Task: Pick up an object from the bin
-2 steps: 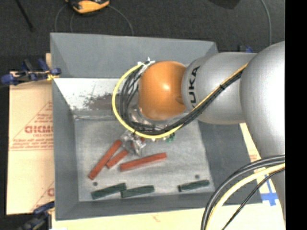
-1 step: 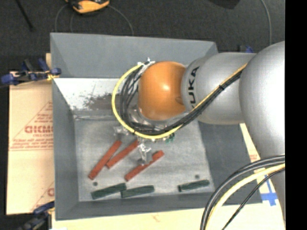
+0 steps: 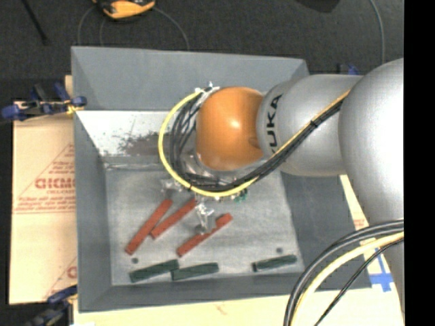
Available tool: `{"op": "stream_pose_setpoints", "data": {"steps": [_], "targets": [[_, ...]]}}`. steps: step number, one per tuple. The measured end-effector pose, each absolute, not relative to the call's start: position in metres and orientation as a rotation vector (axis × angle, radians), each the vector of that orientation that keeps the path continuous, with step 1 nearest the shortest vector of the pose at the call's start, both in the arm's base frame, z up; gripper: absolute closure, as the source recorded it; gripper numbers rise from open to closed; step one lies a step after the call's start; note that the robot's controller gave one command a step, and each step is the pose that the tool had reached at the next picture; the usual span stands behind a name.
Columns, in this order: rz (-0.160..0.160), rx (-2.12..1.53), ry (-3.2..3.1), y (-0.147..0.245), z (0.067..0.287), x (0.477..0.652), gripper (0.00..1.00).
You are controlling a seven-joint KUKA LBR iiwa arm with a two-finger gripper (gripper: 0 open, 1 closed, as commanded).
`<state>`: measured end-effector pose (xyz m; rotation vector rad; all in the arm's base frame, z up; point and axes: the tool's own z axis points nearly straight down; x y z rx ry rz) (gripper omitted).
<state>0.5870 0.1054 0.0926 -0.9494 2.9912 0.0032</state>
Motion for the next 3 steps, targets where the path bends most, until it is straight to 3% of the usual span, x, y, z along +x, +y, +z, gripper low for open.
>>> {"op": "stream_pose_setpoints", "data": {"steps": [1, 2, 3], "targets": [[0.0, -1.056, 2.96, 0.105, 0.107, 0.571, 0.0], [-0.002, -1.571, 2.709, 0.1, 0.073, 0.598, 1.0], [0.0, -1.568, 2.714, 0.099, 0.072, 0.598, 0.0]]}}
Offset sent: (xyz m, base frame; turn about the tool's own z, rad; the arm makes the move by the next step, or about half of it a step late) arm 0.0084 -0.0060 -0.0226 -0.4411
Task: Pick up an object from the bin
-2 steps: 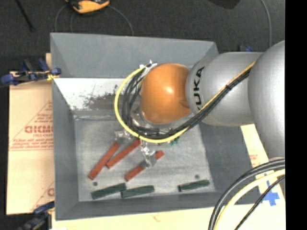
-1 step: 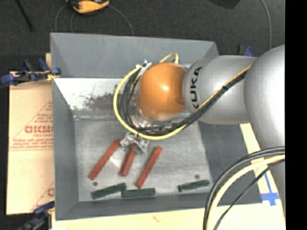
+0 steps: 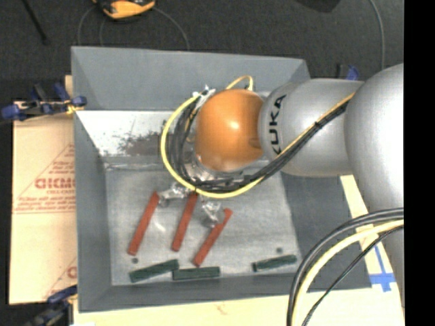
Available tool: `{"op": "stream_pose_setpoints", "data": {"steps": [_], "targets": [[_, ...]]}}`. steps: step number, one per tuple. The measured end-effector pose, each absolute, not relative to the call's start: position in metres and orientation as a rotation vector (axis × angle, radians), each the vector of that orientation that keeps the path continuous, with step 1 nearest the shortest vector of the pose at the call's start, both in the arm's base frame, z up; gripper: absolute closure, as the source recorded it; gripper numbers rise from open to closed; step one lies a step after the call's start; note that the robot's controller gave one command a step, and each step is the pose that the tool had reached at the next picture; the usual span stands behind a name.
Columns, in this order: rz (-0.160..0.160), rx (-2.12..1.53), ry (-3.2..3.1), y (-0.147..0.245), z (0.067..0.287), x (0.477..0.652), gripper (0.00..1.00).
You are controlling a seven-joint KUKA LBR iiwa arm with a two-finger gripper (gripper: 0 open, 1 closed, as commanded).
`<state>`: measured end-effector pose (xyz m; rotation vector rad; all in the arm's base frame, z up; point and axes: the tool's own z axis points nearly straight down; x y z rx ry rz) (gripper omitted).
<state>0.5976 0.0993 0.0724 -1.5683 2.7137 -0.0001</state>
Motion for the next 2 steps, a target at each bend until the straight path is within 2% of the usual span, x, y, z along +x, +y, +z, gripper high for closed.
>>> {"op": "stream_pose_setpoints", "data": {"steps": [1, 2], "targets": [[0.001, -1.567, 2.715, 0.0992, 0.0724, 0.5976, 1.0], [0.001, -1.568, 2.716, 0.0992, 0.0724, 0.5976, 1.0]]}}
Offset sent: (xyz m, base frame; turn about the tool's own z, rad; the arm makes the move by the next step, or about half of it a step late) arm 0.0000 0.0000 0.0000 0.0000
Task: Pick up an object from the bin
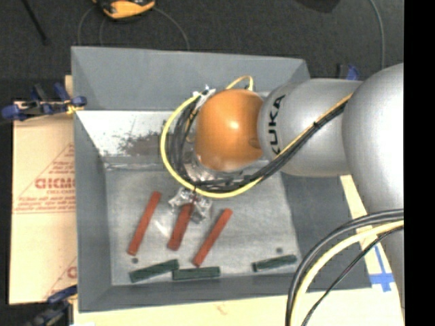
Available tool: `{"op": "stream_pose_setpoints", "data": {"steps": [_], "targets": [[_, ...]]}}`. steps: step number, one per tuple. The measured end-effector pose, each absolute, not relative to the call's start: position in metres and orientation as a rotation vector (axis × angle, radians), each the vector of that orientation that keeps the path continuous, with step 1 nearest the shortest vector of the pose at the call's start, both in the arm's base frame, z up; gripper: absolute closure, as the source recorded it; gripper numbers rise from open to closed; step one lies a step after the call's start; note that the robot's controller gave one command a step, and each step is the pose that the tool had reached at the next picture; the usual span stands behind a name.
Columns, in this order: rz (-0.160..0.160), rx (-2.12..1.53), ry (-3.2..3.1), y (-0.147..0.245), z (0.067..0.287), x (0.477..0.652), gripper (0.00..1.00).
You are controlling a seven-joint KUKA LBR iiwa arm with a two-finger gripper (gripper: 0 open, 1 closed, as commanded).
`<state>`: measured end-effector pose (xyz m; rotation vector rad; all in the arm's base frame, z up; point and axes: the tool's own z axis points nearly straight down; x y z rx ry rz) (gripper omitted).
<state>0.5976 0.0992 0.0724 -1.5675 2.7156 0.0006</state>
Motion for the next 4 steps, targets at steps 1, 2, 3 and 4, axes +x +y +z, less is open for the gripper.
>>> {"op": "stream_pose_setpoints", "data": {"steps": [1, 2, 3, 4], "targets": [[0.003, -1.606, 2.703, 0.097, 0.118, 0.599, 1.0], [-0.007, -1.602, 2.683, 0.113, 0.137, 0.596, 1.0], [0.009, -1.625, 2.698, 0.1, 0.155, 0.595, 1.0], [-0.008, -1.583, 2.703, 0.128, 0.175, 0.568, 1.0]]}}
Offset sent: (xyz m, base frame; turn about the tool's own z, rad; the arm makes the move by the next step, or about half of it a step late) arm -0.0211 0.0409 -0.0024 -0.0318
